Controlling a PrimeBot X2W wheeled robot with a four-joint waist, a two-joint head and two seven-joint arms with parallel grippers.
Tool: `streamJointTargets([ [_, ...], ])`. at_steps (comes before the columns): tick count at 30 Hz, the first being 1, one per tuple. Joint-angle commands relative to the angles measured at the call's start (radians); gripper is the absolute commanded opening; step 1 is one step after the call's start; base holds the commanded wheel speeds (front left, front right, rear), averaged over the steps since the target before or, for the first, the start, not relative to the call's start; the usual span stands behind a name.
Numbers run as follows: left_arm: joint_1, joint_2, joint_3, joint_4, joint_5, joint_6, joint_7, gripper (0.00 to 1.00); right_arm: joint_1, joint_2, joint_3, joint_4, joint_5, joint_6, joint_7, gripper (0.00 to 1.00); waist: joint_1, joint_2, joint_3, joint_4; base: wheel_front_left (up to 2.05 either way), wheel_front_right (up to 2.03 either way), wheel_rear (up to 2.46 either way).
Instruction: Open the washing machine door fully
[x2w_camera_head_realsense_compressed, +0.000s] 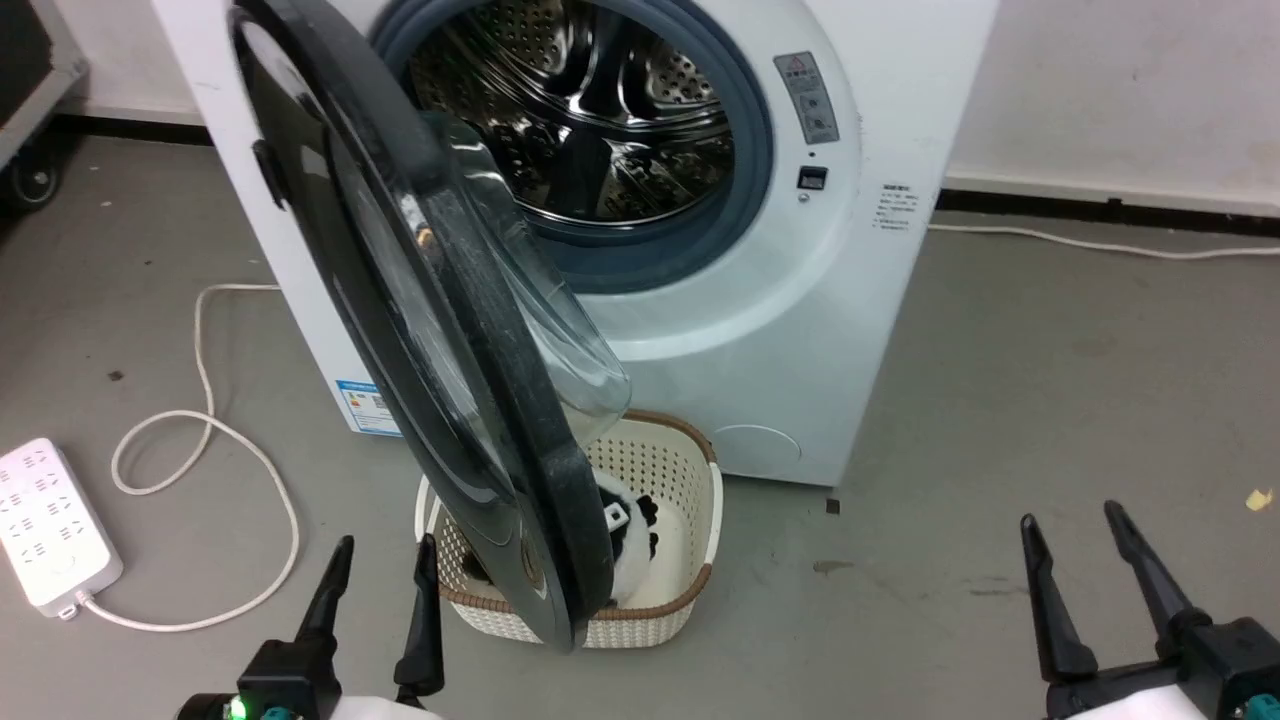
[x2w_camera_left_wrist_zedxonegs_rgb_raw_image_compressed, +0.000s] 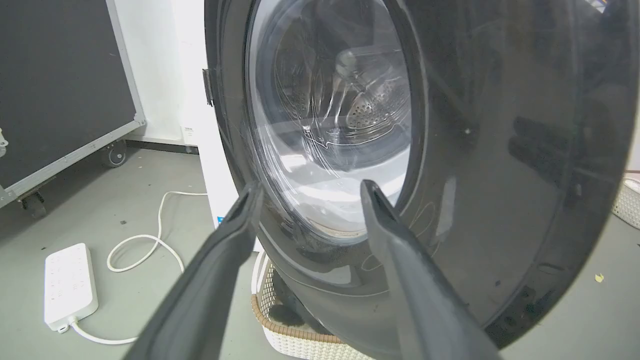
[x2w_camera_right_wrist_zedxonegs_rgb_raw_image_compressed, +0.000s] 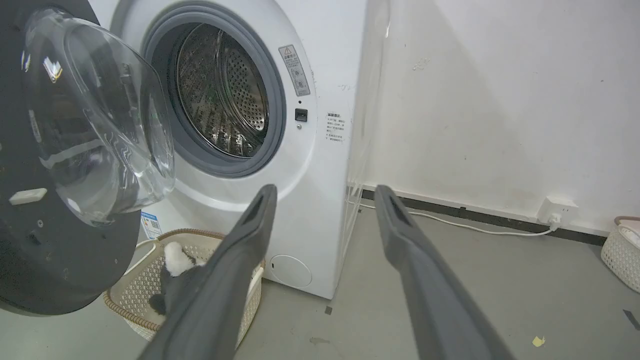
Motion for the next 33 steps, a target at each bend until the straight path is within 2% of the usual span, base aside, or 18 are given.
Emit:
streamJointTargets([
  [1, 0.012, -0.001, 0.005, -0.006, 0.005, -0.004, -0.006, 1.00, 0.012, 0.006, -0.001, -0.006, -0.002, -0.001, -0.006, 1.00, 0.0001, 0.0000, 0.008, -0.006, 0.00, 0.00, 0.00],
  [10, -0.009, -0.007, 0.014, -0.010, 0.012, -0.003, -0.006, 1.00, 0.006, 0.012, -0.002, 0.023, 0.041, -0.001, -0.011, 1.00, 0.0001, 0.0000, 0.030, -0.013, 0.00, 0.00, 0.00],
  [16, -0.014, -0.010, 0.007, -0.009, 0.016, -0.017, -0.006, 1.00, -0.008, 0.012, 0.003, 0.025, 0.050, -0.001, -0.012, 1.00, 0.0001, 0.0000, 0.035, -0.021, 0.00, 0.00, 0.00],
  [17, -0.014, -0.010, 0.007, -0.005, 0.013, -0.024, -0.006, 0.29, -0.010, 0.012, 0.004, 0.025, 0.051, -0.001, -0.012, 1.00, 0.0001, 0.0000, 0.035, -0.023, 0.00, 0.00, 0.00],
  [18, -0.016, -0.010, 0.008, -0.002, 0.012, -0.028, -0.006, 0.00, -0.012, 0.012, 0.004, 0.024, 0.052, -0.001, -0.012, 1.00, 0.0001, 0.0000, 0.034, -0.024, 0.00, 0.00, 0.00],
  [21, -0.019, -0.010, 0.015, -0.004, 0.017, -0.033, -0.006, 0.00, -0.016, 0.012, 0.004, 0.022, 0.056, -0.001, -0.012, 1.00, 0.0001, 0.0000, 0.034, -0.028, 0.00, 0.00, 0.00],
  [26, -0.027, -0.012, 0.040, -0.050, 0.025, -0.017, -0.006, 0.00, -0.021, 0.012, 0.001, 0.017, 0.060, -0.001, -0.012, 1.00, 0.0001, 0.0000, 0.032, -0.032, 0.00, 0.00, 0.00],
  [33, -0.075, -0.018, 0.109, -0.253, -0.051, 0.009, -0.006, 0.00, -0.020, 0.012, -0.002, 0.016, 0.057, -0.001, -0.012, 1.00, 0.0001, 0.0000, 0.025, -0.028, 0.00, 0.00, 0.00],
])
